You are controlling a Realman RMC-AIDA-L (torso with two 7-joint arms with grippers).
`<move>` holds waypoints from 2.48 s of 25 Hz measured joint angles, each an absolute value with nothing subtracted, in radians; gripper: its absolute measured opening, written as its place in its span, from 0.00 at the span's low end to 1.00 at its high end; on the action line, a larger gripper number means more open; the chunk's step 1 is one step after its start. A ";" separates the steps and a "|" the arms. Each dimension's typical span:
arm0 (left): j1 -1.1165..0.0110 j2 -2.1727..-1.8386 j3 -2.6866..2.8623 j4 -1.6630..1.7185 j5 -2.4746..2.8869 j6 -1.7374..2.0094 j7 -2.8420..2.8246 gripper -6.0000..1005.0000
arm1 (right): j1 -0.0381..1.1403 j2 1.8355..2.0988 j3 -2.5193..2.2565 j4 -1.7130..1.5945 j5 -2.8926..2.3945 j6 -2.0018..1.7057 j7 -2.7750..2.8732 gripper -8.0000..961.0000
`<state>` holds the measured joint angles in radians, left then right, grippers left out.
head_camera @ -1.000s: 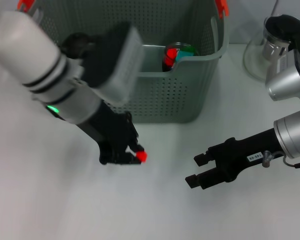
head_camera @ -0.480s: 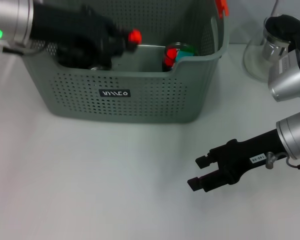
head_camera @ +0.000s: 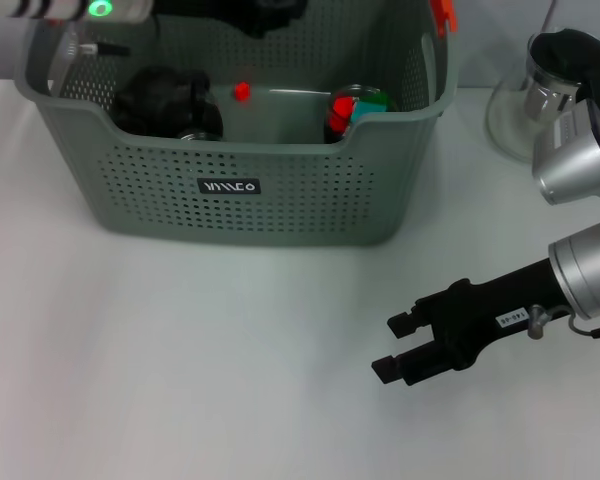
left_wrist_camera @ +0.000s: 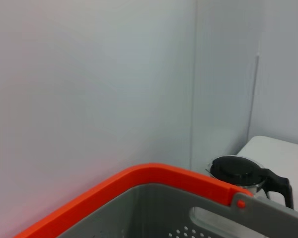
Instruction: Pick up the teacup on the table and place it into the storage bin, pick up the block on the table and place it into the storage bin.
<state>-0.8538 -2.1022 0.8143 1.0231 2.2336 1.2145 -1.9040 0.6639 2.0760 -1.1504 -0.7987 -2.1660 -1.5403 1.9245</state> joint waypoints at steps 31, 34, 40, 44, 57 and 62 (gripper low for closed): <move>-0.425 -2.164 0.529 1.144 1.892 2.000 -1.575 0.95 | 0.648 2.087 -1.050 -0.786 -2.101 -1.561 1.668 0.82; -0.392 -2.174 0.528 1.084 1.980 2.005 -1.500 0.95 | 0.642 2.087 -1.014 -0.778 -2.051 -1.575 1.600 0.82; -0.397 -2.175 0.523 0.980 2.068 1.943 -1.428 0.95 | 0.619 2.086 -0.977 -0.771 -1.971 -1.588 1.488 0.82; -0.429 -2.167 0.518 0.874 2.127 1.809 -1.394 0.95 | 0.612 2.086 -0.968 -0.752 -1.963 -1.561 1.438 0.82; -0.495 -2.149 0.528 0.759 2.172 1.692 -1.358 0.95 | 0.608 2.088 -0.970 -0.718 -1.966 -1.530 1.428 0.82; -0.495 -2.146 0.528 0.758 2.173 1.692 -1.357 0.95 | 0.617 2.088 -0.978 -0.711 -1.991 -1.527 1.437 0.82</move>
<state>-0.4954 -2.1462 0.5277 0.7581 2.1732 1.6919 -1.3571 0.6166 2.0878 -0.9780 -0.7109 -1.9907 -1.5275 1.4368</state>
